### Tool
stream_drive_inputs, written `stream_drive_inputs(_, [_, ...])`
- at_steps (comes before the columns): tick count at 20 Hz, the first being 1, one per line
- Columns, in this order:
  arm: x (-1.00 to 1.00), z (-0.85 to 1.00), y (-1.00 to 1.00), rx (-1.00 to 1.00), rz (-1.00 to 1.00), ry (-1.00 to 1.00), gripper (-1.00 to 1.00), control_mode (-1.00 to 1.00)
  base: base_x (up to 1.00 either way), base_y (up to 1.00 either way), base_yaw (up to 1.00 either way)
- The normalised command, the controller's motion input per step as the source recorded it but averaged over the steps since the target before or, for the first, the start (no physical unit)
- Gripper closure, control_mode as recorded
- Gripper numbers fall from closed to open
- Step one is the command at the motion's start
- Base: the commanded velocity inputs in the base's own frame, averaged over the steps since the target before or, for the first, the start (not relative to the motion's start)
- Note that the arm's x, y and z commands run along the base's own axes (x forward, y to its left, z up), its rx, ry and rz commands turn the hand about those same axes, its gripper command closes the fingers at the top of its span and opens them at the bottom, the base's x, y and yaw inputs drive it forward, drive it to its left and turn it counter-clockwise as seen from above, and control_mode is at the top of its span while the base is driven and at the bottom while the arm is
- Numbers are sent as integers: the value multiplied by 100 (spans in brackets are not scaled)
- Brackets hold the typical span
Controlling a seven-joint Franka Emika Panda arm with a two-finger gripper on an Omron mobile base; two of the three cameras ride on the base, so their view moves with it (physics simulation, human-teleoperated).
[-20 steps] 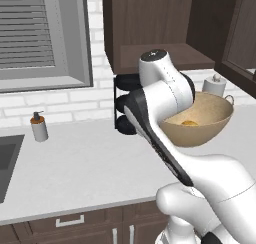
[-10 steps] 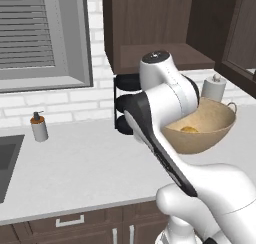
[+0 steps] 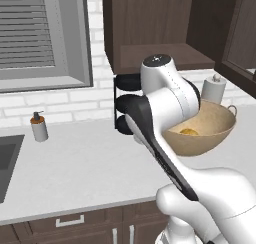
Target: Open the cabinet, pick up the bread from the cabinet and place it in the basket. Then move the basket to the dining counter.
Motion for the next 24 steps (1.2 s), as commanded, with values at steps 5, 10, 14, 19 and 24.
stream_drive_inputs(5, [-5, 0, 4, 0, 0, 0, 100, 100, -35, 53, 0])
stream_drive_inputs(10, [0, 0, 0, 0, 0, 0, 100, 100, -66, 95, 0])
stream_drive_inputs(14, [0, 0, 0, 0, 0, 0, 100, 100, -71, 98, 16])
stream_drive_inputs(19, [0, 0, 0, 0, 0, 0, 100, 100, -39, 67, 82])
stream_drive_inputs(24, [0, 0, 0, 0, 0, 0, 100, 100, -7, 49, 100])
